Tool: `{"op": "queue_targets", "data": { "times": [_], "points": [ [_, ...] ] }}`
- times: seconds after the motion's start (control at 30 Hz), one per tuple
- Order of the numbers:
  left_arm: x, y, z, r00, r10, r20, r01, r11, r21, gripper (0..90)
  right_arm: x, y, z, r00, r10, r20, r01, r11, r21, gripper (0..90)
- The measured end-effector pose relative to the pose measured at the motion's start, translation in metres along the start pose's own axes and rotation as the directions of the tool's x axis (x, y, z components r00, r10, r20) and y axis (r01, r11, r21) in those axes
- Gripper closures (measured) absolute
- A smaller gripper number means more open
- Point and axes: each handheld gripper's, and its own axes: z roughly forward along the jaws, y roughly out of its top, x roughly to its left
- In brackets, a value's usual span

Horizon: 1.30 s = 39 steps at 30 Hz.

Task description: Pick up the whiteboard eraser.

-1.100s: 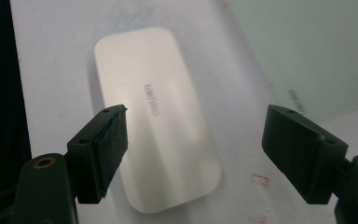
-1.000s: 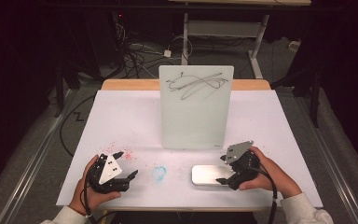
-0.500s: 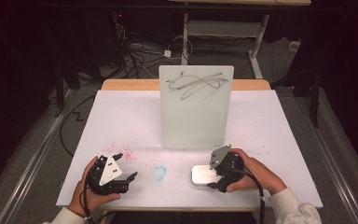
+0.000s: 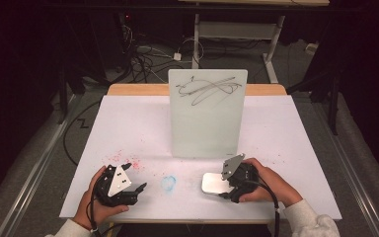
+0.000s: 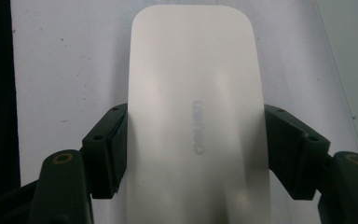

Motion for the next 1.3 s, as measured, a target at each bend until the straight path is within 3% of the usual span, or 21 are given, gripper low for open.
{"op": "queue_targets", "data": {
  "times": [0.23,0.43,0.57,0.8,0.97,1.13,1.3],
  "points": [
    [0.001,0.0,0.0,1.0,-0.004,-0.001,0.004,1.0,-0.001,21.0,0.0,0.001,-0.009,0.998,0.022,0.059,-0.018,0.998,-0.064,31.1],
    [0.002,-0.001,-0.001,0.9999,-0.016,-0.002,0.015,0.9997,-0.016,21.0,-0.004,-0.001,-0.02,0.9833,0.105,0.148,-0.082,0.985,-0.154,31.2],
    [0.004,-0.001,-0.001,0.9998,-0.02,0.0,0.02,0.9997,-0.017,21.0,-0.006,-0.003,-0.026,0.9649,0.153,0.213,-0.104,0.969,-0.222,31.2],
    [0.006,0.001,0.002,0.9991,-0.041,0.015,0.041,0.9983,-0.042,21.0,-0.008,-0.005,-0.034,0.9364,0.225,0.269,-0.127,0.932,-0.339,31.2],
    [0.006,0.001,0.004,0.9994,-0.025,0.024,0.026,0.9989,-0.039,21.0,-0.006,-0.004,-0.04,0.8947,0.265,0.359,-0.12,0.918,-0.378,31.3],
    [0.008,0.0,0.004,0.9993,-0.026,0.025,0.027,0.9985,-0.048,20.9,-0.004,-0.003,-0.046,0.8687,0.281,0.408,-0.102,0.908,-0.407,31.3],
    [0.007,-0.001,0.002,0.9994,-0.03,0.019,0.031,0.9983,-0.049,20.7,-0.004,-0.003,-0.049,0.8545,0.293,0.429,-0.093,0.899,-0.429,31.2]
  ]
}}
